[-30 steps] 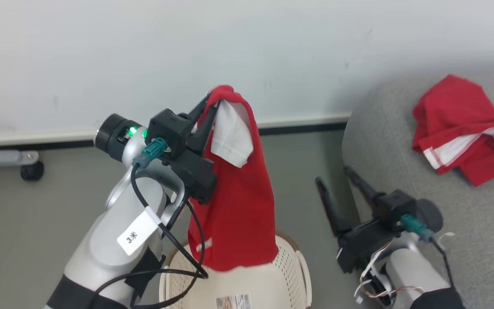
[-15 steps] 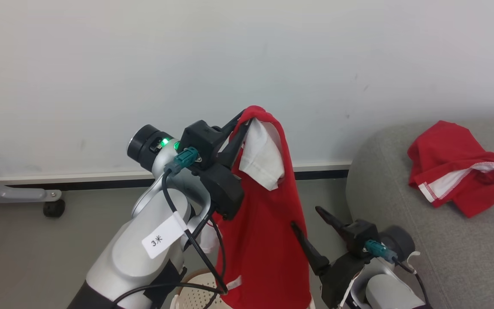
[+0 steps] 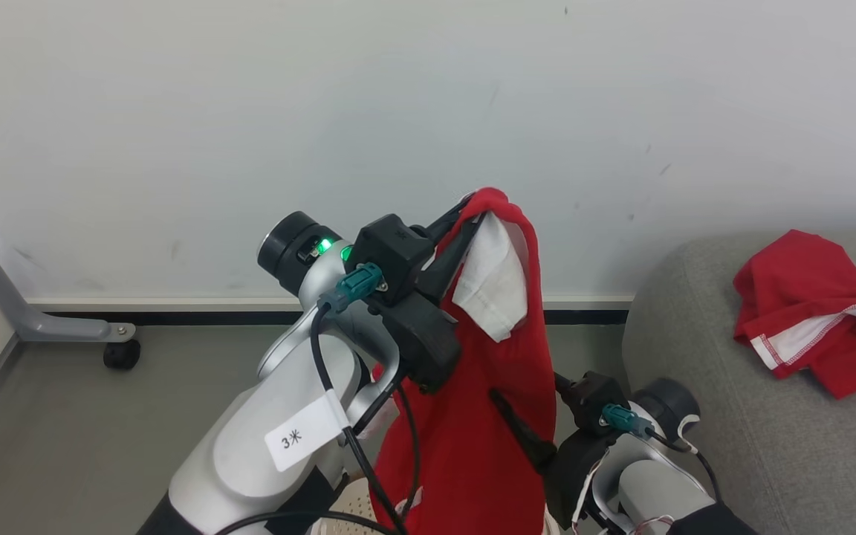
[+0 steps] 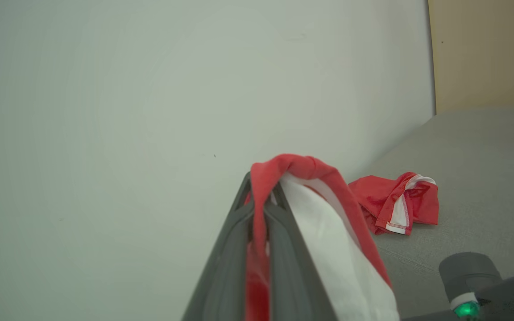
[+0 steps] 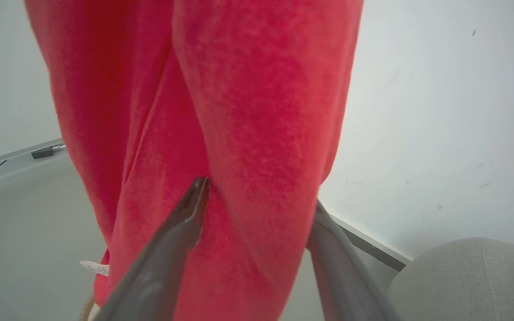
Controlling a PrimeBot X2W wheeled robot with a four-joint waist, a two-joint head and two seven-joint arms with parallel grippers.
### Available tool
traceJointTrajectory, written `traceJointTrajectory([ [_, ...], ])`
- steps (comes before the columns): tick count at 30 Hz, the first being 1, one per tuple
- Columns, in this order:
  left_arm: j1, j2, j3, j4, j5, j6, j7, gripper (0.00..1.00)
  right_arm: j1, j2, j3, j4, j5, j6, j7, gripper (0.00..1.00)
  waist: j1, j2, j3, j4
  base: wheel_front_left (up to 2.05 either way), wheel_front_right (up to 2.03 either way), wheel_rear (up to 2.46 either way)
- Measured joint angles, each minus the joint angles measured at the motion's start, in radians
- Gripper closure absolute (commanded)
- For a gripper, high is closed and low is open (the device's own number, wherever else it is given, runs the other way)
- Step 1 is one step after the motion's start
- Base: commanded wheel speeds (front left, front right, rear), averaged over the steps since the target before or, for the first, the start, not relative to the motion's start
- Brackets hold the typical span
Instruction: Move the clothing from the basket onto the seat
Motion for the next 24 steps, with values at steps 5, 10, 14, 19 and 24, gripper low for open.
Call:
traceJointTrajectory([
  [5,0.010,0.000,-0.001,-0.025,-0.026,0.001,0.016,1.00,-0.021,0.000,0.030,0.014,0.036,0.000,0.000,1.00,0.0000,0.0000,0.003,0.007,0.00,0.00,0.00],
  [10,0.046,0.007,0.023,-0.026,-0.034,0.021,0.027,1.00,-0.023,0.000,0.062,-0.005,0.077,0.000,0.000,1.00,0.0001,0.0000,0.008,0.004,0.00,0.00,0.00],
  [14,0.083,0.039,0.058,-0.024,-0.046,0.039,0.029,0.47,-0.034,0.001,0.063,-0.016,0.106,0.000,0.000,1.00,0.0001,0.0000,0.013,-0.011,0.00,0.00,0.00],
  [19,0.145,0.063,0.090,-0.024,-0.061,0.064,0.024,0.00,-0.040,0.001,0.047,-0.039,0.142,0.000,0.000,1.00,0.0001,0.0000,0.018,-0.037,0.00,0.00,0.00],
  [24,0.220,0.084,0.104,-0.024,-0.086,0.078,0.005,0.00,-0.040,-0.026,0.027,-0.054,0.155,0.001,0.000,1.00,0.0001,0.0000,0.022,-0.070,0.00,0.00,0.00],
])
